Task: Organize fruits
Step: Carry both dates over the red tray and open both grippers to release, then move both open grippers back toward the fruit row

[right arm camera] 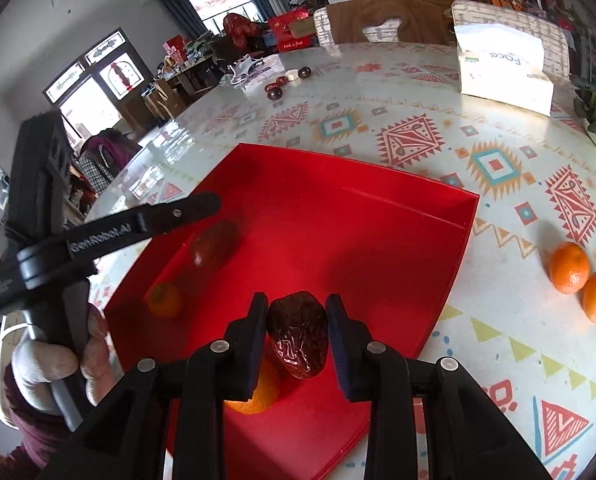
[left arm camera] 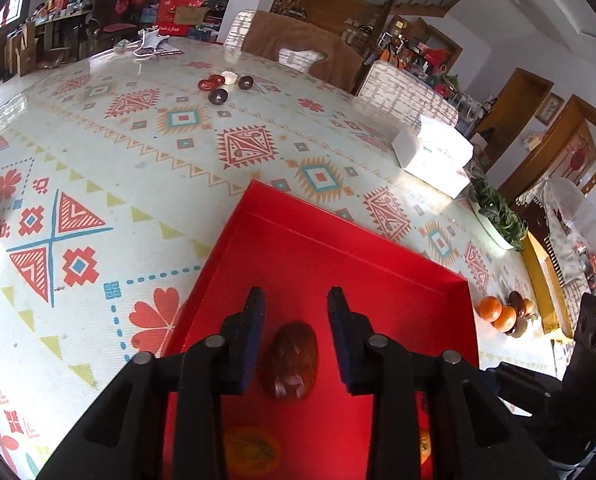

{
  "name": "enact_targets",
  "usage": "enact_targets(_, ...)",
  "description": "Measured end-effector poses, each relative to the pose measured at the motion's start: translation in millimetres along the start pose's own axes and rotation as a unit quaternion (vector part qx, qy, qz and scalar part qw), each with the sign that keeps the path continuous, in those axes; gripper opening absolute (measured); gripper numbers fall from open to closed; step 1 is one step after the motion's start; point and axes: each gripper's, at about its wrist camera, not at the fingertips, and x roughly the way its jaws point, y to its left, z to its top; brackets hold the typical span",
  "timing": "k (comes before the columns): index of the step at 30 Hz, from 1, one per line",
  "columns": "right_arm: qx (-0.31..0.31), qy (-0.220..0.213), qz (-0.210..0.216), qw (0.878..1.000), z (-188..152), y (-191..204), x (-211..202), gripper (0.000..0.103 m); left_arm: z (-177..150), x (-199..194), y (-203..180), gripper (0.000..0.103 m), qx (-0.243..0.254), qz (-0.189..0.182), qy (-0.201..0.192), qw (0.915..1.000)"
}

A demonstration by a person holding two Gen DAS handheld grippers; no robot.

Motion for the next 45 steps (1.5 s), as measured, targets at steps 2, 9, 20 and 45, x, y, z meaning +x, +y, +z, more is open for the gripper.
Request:
enact_targets(2,-0.002,-0.005,0.000,1.000,0.5,1.5,-0.7,0.033,0.5,-4.3,0.0,0.051,-0.005,-0.001,-0.006,1.0000)
enact_targets(9,-0.028,-0.031,-0.021,0.999,-3.5,13.1,-15.7,0.049,-3.8,-33.6,-11.7,0.063,-0.007,0.002,-0.037,0.9993)
enact_targets(20,-0.040,-0.103,-0.064,0.992,-26.8,0.8,-82.0,0.064,-32.1,-81.9,-79.1,0.071,0.029,-0.030,-0.080,0.9959)
enact_targets(45,0.197,-0.146,-0.101,0.964,-75.0,-241.1,-189.8,0.069,-81.7,20.5,-214.6,0.075,0.090,-0.116,0.032,0.9887)
